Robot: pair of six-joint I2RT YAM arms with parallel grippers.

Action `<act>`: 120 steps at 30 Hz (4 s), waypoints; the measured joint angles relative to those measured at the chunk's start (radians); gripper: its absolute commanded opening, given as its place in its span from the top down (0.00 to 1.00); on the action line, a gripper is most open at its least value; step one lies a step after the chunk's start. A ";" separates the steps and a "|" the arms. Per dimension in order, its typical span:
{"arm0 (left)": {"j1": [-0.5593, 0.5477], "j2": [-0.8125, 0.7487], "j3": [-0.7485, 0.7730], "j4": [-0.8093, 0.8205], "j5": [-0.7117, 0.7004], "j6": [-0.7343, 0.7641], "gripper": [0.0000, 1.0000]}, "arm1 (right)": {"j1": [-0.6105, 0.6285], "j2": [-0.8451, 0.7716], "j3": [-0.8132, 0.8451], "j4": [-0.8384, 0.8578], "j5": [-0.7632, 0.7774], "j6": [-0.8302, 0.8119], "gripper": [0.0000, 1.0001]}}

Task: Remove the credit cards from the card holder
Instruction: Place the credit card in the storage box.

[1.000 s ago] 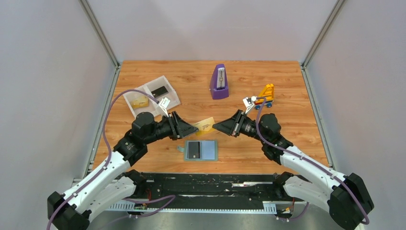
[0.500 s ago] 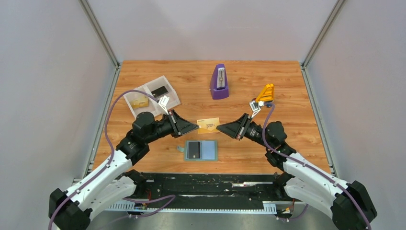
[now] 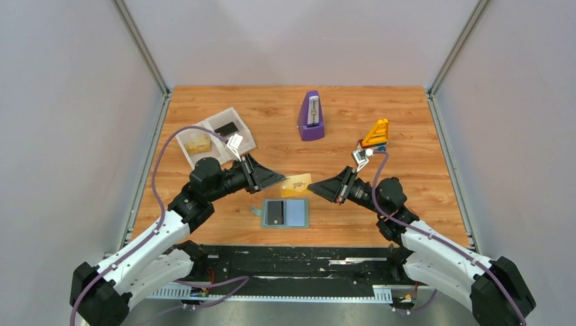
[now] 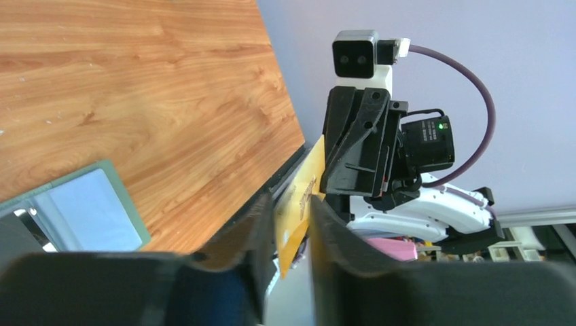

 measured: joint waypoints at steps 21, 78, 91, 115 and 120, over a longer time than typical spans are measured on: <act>0.131 0.097 0.159 -0.151 0.032 0.146 1.00 | 0.000 -0.104 -0.024 -0.098 -0.004 -0.046 0.13; 0.951 1.165 1.045 -0.782 -0.031 0.750 1.00 | 0.000 -0.111 0.116 -0.562 0.073 -0.443 0.00; 0.951 1.227 1.086 -0.781 -0.051 0.772 0.70 | 0.000 -0.077 0.135 -0.562 0.087 -0.455 0.00; 0.878 1.048 1.149 -0.922 -0.103 0.634 0.32 | 0.000 0.117 0.291 -0.723 0.090 -0.435 0.07; 0.733 0.870 0.978 -0.929 -0.055 0.641 0.35 | 0.000 0.172 0.293 -0.743 0.065 -0.434 0.21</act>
